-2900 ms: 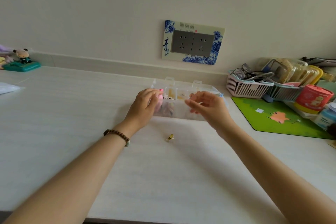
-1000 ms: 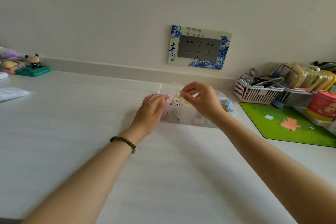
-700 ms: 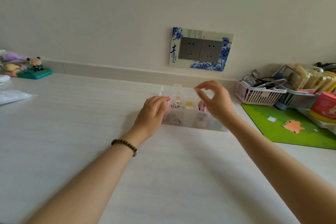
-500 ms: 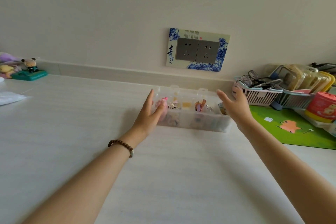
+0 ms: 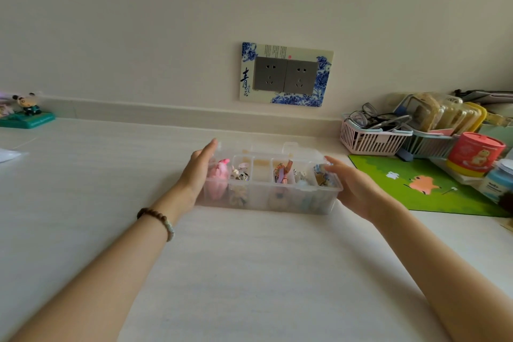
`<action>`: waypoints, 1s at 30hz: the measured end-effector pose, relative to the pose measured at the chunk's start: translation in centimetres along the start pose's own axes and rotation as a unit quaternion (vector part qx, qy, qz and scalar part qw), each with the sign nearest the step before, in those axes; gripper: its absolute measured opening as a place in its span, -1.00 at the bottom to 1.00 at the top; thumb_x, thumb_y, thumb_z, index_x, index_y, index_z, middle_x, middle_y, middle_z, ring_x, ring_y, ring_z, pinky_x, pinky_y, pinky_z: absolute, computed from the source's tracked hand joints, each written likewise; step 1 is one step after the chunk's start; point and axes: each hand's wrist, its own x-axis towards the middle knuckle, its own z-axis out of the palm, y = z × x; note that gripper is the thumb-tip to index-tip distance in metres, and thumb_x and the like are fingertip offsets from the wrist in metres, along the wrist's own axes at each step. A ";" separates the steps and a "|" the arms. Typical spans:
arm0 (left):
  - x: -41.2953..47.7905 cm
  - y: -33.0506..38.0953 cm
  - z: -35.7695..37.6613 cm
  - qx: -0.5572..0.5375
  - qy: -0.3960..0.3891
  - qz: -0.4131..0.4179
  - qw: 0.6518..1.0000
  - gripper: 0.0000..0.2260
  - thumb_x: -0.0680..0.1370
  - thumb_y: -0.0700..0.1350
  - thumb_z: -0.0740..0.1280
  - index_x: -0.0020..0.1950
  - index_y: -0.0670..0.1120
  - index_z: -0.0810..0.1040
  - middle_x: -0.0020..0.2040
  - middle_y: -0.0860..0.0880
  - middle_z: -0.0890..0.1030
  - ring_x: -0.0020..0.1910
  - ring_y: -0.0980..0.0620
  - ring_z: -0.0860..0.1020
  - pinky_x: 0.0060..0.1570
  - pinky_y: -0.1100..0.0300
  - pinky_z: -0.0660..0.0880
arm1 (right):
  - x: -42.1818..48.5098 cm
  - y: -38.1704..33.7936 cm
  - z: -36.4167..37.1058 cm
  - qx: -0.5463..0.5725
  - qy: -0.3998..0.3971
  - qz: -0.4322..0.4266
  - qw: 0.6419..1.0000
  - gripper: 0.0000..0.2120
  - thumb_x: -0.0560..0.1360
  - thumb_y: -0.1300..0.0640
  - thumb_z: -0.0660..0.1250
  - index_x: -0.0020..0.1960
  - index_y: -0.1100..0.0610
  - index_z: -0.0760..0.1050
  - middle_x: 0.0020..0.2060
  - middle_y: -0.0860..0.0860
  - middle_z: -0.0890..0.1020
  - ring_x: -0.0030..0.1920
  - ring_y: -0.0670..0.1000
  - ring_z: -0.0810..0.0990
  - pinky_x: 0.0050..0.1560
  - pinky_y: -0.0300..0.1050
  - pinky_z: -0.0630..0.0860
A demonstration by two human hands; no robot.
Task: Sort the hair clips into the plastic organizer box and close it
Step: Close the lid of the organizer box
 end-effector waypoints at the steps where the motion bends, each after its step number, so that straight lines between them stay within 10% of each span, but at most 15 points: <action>1: -0.1 0.1 -0.2 -0.021 -0.013 -0.032 0.999 -0.74 0.55 0.11 0.15 -0.06 -0.07 0.43 -0.27 0.00 0.50 -0.48 0.20 0.48 -0.27 0.25 0.34 | 0.0 0.0 0.1 -0.008 0.008 -0.002 1.000 -0.52 0.53 0.26 0.19 0.43 0.06 0.24 0.25 0.14 0.45 0.19 0.13 0.51 0.28 -0.01 0.41; 7: 0.3 0.1 -0.6 0.048 -0.046 -0.048 0.997 -0.67 0.53 0.13 0.17 -0.10 -0.12 0.51 -0.57 0.12 0.48 -0.59 0.20 0.39 -0.33 0.26 0.30 | -0.5 -0.3 1.4 -0.024 0.060 0.010 0.998 -0.46 0.47 0.36 0.24 0.39 0.04 0.28 0.27 0.21 0.44 0.13 0.17 0.55 -0.05 -0.04 0.56; 13: 0.3 0.3 -0.7 0.032 -0.063 -0.069 0.995 -0.71 0.53 0.12 0.18 -0.01 -0.09 0.48 -0.56 0.14 0.51 -0.48 0.14 0.41 -0.38 0.29 0.33 | -1.4 -0.4 2.0 -0.168 0.095 -0.085 0.978 -0.42 0.50 -0.04 0.28 0.45 0.04 0.17 0.42 0.09 0.31 0.37 0.11 0.32 0.20 -0.05 0.28; 23: 0.1 0.2 -0.7 0.032 -0.041 0.014 0.999 -0.25 0.40 0.19 0.34 0.48 0.03 0.08 0.38 0.00 0.35 -0.21 0.39 0.57 -0.08 0.30 0.36 | -1.7 -0.4 3.5 -0.064 0.114 -0.114 0.985 -0.40 0.52 -0.17 0.17 0.48 -0.03 0.09 0.46 -0.01 0.24 0.45 0.06 0.21 0.39 0.08 0.21; 30: -0.5 1.1 -0.4 0.059 -0.018 0.098 0.993 -0.21 0.28 0.35 0.35 0.42 0.12 0.17 0.37 0.06 0.34 -0.06 0.28 0.59 -0.34 0.42 0.47 | -2.4 -0.6 3.9 -0.085 0.083 -0.205 0.971 -0.31 0.46 -0.24 0.22 0.48 -0.10 0.03 0.41 -0.04 0.32 0.36 -0.05 0.32 0.20 -0.06 0.25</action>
